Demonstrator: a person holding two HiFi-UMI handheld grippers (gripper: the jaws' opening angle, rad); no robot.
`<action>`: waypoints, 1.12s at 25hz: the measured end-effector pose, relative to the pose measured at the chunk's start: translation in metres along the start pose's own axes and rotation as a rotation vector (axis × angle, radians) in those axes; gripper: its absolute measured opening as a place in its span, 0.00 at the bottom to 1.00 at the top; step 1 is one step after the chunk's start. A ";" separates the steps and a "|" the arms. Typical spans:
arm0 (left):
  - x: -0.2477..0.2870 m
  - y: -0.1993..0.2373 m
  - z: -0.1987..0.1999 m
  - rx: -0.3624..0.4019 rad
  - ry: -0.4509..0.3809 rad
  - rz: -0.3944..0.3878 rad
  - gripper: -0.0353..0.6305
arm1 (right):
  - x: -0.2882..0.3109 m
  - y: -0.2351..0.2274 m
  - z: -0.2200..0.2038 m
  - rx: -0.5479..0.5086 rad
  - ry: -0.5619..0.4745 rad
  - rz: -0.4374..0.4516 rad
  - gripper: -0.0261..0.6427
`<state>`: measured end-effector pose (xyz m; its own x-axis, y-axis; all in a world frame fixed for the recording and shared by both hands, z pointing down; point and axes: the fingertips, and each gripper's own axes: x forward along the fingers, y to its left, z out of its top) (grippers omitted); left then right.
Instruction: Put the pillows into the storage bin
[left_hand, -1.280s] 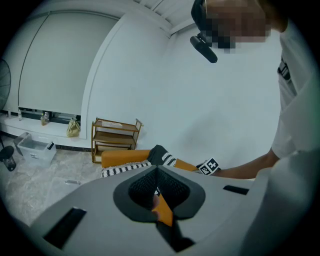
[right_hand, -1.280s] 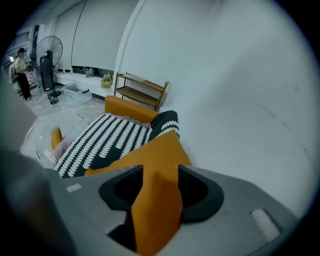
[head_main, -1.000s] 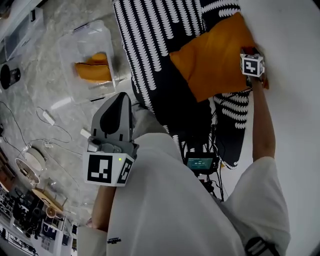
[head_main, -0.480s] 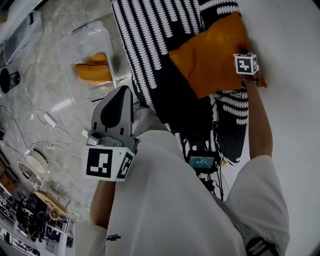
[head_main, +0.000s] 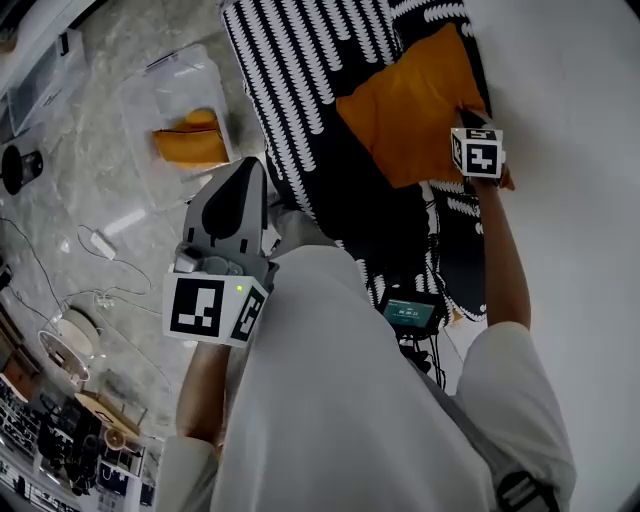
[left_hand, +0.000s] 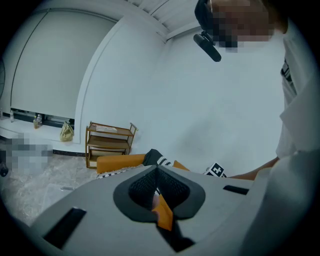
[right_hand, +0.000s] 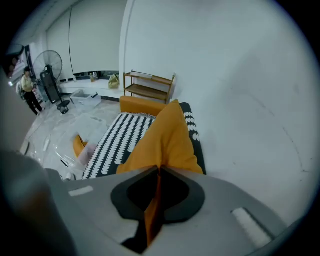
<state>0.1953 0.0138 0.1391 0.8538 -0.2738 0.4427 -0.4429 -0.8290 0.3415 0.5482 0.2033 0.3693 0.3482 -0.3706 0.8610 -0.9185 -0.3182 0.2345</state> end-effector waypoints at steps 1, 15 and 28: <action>-0.002 0.000 0.002 0.004 -0.005 -0.003 0.06 | -0.005 0.010 0.003 0.009 -0.007 0.017 0.07; -0.047 0.016 0.011 -0.018 -0.097 0.017 0.06 | -0.072 0.114 0.033 -0.007 -0.106 0.116 0.07; -0.118 0.055 0.007 -0.086 -0.191 0.105 0.06 | -0.134 0.211 0.116 -0.151 -0.260 0.262 0.07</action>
<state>0.0720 -0.0029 0.1000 0.8344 -0.4503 0.3178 -0.5468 -0.7485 0.3752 0.3296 0.0848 0.2505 0.1164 -0.6372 0.7619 -0.9930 -0.0589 0.1025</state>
